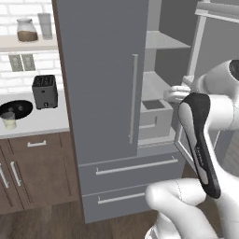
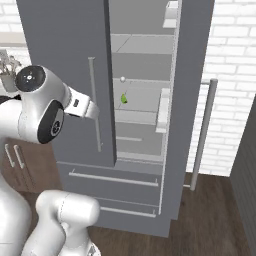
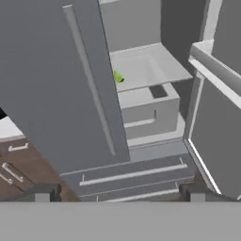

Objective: Grab a lemon wedge from the fridge and one ice cube from the ice bowl, and put them in the glass of lemonade.

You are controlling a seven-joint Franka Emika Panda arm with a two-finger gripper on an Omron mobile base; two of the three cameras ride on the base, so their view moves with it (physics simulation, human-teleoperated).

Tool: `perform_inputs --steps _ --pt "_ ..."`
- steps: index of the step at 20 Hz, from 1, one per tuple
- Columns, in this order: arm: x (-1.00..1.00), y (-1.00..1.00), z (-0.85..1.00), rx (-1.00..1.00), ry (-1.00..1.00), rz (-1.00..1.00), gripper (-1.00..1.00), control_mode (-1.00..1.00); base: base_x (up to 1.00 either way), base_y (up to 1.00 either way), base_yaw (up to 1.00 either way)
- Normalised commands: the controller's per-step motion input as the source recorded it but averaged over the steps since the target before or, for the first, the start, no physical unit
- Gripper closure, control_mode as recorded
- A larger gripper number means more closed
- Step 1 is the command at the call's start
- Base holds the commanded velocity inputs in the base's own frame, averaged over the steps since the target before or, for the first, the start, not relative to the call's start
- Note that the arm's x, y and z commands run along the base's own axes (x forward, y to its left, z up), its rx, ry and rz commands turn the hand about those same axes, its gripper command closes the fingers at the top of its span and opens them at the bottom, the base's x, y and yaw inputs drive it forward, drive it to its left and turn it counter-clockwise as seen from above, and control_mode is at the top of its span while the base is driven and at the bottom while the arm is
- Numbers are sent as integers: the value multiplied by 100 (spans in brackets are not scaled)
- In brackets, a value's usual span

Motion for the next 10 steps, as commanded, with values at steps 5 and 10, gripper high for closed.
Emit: perform_inputs --steps 5,10 --pt "-59 44 80 -6 0 35 -100 -100 0 0 0" --pt "-3 29 27 -17 5 12 -100 -100 0 0 0"
